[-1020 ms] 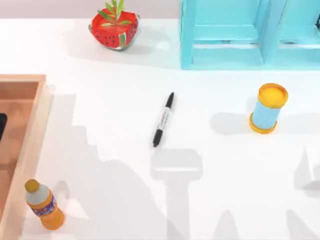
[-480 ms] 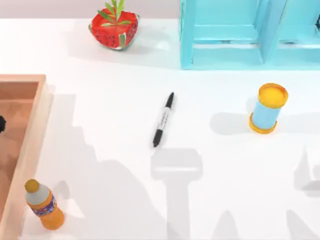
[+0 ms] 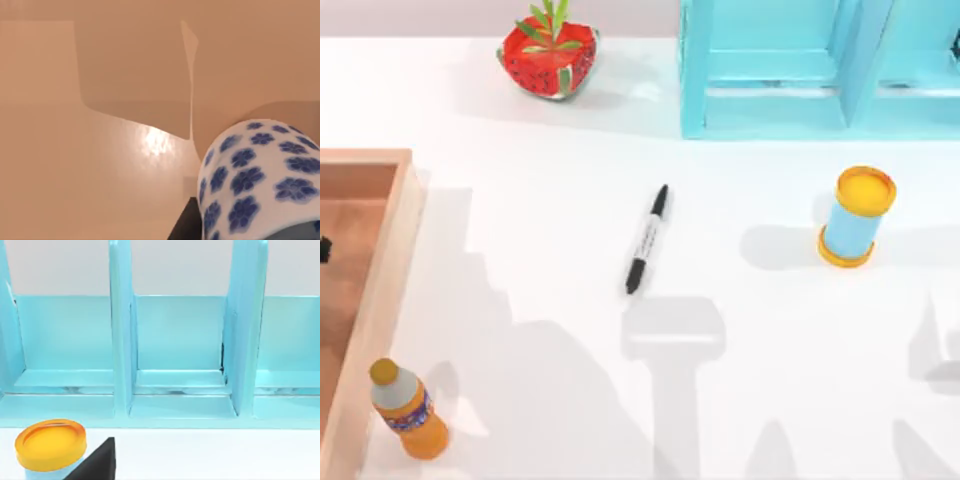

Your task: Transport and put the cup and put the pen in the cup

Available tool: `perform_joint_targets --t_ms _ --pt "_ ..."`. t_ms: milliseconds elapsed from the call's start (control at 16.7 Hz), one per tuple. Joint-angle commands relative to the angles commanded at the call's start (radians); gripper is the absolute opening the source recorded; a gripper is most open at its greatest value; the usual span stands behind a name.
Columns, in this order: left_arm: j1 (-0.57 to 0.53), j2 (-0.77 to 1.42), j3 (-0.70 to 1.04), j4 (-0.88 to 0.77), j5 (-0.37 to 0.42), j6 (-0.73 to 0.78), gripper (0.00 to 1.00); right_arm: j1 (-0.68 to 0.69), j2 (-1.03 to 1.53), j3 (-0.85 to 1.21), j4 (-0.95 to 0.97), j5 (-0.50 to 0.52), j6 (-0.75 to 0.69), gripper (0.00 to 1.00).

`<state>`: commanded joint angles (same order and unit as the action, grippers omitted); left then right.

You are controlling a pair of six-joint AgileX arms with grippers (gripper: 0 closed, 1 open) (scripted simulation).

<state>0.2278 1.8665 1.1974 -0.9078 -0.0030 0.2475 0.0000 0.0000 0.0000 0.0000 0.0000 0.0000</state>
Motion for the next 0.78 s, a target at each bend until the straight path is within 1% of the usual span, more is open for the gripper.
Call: perform_joint_targets --t_ms 60,120,660,780 --pt "0.0 0.0 0.0 0.0 0.0 0.0 0.02 0.0 0.0 0.0 0.0 0.0 0.0 1.0" --pt "0.0 0.0 0.0 0.0 0.0 0.0 0.0 0.0 0.0 0.0 0.0 0.0 0.0 1.0" --pt "-0.002 -0.003 0.002 -0.002 0.0 0.0 0.0 0.0 0.0 0.0 0.0 0.0 0.0 1.0" --pt "-0.007 -0.017 0.028 -0.029 0.001 -0.017 0.0 0.0 0.0 0.0 0.0 0.0 0.0 1.0"
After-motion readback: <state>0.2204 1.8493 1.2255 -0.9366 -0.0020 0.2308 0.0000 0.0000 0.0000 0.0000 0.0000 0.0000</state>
